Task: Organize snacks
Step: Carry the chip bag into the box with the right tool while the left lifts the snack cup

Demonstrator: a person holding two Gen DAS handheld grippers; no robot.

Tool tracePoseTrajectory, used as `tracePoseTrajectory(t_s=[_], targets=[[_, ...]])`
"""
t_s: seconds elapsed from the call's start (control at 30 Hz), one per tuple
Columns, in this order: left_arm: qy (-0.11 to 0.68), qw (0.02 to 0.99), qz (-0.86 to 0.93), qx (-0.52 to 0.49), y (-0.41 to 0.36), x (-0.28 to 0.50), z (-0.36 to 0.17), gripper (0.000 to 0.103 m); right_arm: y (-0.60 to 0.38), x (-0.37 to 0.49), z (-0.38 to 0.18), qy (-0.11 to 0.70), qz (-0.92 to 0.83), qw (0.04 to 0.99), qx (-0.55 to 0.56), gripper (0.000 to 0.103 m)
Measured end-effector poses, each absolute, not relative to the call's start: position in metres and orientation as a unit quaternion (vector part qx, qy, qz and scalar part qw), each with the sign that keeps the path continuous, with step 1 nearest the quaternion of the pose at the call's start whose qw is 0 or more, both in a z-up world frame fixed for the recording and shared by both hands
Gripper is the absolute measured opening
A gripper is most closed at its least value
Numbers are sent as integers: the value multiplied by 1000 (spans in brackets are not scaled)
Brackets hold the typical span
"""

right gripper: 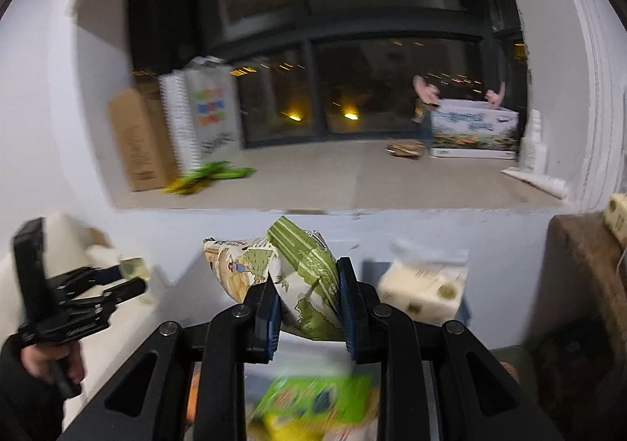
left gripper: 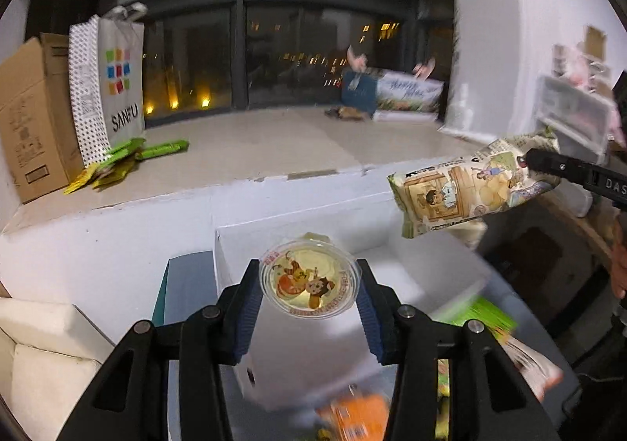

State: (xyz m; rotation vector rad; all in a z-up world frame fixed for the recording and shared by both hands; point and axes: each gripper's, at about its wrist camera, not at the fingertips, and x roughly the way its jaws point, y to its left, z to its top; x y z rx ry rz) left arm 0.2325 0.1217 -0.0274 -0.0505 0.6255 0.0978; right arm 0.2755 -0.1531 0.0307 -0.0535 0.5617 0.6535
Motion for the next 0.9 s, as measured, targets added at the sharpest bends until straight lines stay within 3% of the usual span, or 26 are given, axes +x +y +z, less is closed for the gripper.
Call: tracePoseTrajectory(t_s=[0.23, 0.3, 0.33, 0.37, 0.4, 0.43, 0.9], targets=[[373, 923, 80, -56, 147, 307, -73, 51, -90, 346, 3, 317, 234, 915, -88, 28], [388, 915, 97, -61, 153, 316, -82, 63, -75, 356, -8, 330, 245, 907, -93, 31], [391, 912, 104, -62, 154, 316, -84, 86, -71, 359, -13, 335, 256, 903, -88, 39], [387, 913, 114, -65, 156, 313, -84, 103, -66, 366, -17, 340, 259, 900, -82, 49], [375, 917, 116, -70, 158, 307, -82, 103, -62, 371, -21, 344, 265, 898, -77, 83], [369, 920, 114, -74, 159, 302, -80, 103, -58, 379, -25, 354, 275, 891, -72, 103], [279, 954, 75, -72, 143, 195, -31, 103, -111, 315, 17, 282, 346, 895, -23, 103]])
